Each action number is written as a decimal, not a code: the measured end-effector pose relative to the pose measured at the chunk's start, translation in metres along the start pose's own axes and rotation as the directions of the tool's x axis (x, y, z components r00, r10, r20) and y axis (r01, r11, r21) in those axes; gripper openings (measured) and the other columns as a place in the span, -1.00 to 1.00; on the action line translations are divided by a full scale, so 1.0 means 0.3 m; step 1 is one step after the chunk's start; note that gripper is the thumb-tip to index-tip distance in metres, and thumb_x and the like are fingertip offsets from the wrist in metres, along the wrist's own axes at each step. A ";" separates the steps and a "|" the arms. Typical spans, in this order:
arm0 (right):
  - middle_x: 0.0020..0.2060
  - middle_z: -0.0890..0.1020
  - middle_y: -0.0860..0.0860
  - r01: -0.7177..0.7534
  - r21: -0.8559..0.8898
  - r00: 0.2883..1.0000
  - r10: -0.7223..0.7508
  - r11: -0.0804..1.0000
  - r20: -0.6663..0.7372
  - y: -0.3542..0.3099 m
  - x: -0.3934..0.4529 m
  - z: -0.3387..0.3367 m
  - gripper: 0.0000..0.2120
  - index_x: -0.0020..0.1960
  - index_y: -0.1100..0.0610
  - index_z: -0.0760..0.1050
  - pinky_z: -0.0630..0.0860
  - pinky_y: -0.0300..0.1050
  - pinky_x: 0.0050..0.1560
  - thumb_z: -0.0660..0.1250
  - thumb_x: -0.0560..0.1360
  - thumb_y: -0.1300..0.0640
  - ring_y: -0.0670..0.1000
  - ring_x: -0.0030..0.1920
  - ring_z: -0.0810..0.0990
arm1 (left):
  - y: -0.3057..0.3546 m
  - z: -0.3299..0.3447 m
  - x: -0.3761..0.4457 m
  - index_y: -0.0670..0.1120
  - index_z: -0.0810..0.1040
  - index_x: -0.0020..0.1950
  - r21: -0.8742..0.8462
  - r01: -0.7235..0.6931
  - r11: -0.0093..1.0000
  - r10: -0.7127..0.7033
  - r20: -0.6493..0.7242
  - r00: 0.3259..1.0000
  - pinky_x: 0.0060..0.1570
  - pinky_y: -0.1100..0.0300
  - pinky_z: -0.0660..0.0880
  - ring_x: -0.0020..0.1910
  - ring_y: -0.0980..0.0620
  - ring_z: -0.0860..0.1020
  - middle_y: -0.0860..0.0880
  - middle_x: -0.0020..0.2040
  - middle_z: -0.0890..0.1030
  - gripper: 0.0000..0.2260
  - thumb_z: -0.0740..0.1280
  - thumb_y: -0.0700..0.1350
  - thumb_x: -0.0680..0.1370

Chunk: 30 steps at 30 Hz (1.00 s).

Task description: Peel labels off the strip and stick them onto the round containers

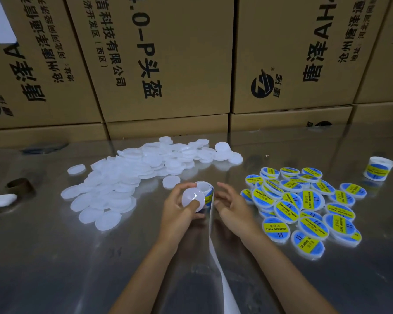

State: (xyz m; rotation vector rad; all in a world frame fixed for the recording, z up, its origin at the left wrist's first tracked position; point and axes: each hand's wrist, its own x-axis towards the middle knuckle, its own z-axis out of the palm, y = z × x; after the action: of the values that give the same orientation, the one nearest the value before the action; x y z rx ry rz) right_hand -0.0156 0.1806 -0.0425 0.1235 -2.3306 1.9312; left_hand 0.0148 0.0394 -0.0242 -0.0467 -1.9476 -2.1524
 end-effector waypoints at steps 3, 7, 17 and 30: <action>0.00 0.62 0.01 0.006 0.042 1.000 -0.006 0.999 -0.004 -0.008 -0.008 0.003 -0.61 0.25 0.12 0.46 0.51 -0.37 0.04 0.36 0.49 0.40 -0.04 0.06 0.60 | -0.010 -0.002 0.004 -0.07 0.61 0.12 0.028 0.000 1.000 0.000 -0.016 1.000 -0.09 0.10 0.64 0.05 0.06 0.66 -0.01 0.14 0.65 -0.76 0.42 -0.33 0.52; -0.21 0.60 -0.02 0.028 0.031 1.000 -0.028 0.999 0.006 -0.018 -0.030 0.011 -0.68 0.04 0.06 0.53 0.49 -0.42 -0.11 0.45 0.43 0.40 -0.09 -0.17 0.57 | -0.022 -0.001 0.010 -0.05 0.61 0.13 0.111 -0.030 0.993 0.032 -0.015 0.999 0.02 0.36 0.52 0.06 0.23 0.61 0.10 0.11 0.66 -0.71 0.53 -0.25 0.46; 0.00 0.63 0.04 0.075 -0.033 0.997 -0.075 0.997 -0.002 -0.024 -0.048 0.015 -0.71 0.02 0.08 0.54 0.46 -0.42 -0.05 0.50 0.39 0.34 -0.11 -0.07 0.55 | -0.001 -0.015 0.009 -0.10 0.59 0.14 0.181 -0.031 0.983 0.018 0.071 0.997 -0.04 0.46 0.47 0.02 0.36 0.58 0.07 0.15 0.63 -0.63 0.30 -0.48 0.48; -0.24 0.58 -0.03 0.092 -0.067 0.996 -0.091 0.994 0.007 -0.024 -0.068 0.013 -0.69 -0.16 0.04 0.51 0.42 -0.36 -0.19 0.57 0.31 0.33 -0.14 -0.24 0.46 | -0.013 -0.002 0.010 -0.15 0.65 0.01 0.236 -0.022 0.972 0.017 0.024 1.000 -0.05 0.45 0.46 -0.06 0.31 0.58 0.04 0.05 0.68 -0.86 0.47 -0.31 0.49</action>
State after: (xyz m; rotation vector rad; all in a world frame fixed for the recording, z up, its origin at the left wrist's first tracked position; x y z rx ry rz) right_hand 0.0054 0.1753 -0.0392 0.2244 -2.3461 1.8099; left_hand 0.0113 0.0388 -0.0276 -0.0478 -2.1915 -1.9005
